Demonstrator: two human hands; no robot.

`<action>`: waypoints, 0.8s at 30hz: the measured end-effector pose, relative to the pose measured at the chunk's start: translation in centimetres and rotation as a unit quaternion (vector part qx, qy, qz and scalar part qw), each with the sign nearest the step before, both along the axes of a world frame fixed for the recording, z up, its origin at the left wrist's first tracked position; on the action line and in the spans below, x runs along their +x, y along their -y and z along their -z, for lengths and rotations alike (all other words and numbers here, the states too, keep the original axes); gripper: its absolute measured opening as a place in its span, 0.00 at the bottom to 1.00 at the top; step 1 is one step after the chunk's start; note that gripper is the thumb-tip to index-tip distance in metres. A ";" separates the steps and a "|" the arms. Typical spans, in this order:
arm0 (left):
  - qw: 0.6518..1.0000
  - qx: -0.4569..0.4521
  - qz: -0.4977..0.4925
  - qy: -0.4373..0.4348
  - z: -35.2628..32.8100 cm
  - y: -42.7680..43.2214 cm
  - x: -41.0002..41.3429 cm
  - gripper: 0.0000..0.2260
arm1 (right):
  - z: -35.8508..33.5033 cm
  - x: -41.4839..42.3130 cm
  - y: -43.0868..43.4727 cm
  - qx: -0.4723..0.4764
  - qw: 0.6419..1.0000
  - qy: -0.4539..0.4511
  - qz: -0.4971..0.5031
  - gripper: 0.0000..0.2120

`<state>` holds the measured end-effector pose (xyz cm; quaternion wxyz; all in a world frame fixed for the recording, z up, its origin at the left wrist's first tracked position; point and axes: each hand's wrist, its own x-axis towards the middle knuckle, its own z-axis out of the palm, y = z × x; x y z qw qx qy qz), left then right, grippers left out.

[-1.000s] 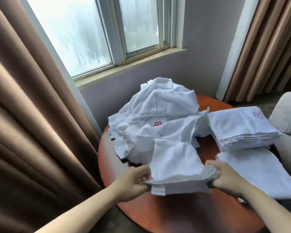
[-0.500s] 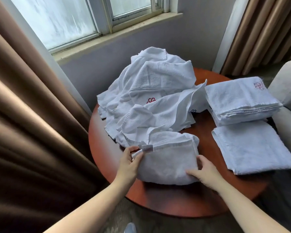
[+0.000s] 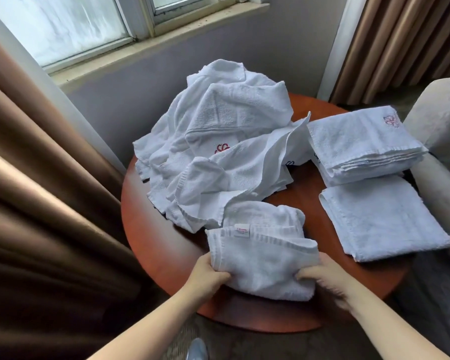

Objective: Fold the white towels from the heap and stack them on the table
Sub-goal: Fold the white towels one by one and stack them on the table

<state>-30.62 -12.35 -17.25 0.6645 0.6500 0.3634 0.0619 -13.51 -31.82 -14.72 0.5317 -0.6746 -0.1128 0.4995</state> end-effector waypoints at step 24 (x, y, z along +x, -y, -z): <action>0.969 -0.201 -0.141 0.037 -1.6 -1.1 3.8 0.17 | 1.7 0.5 -0.2 0.000 0.968 0.209 0.139 0.11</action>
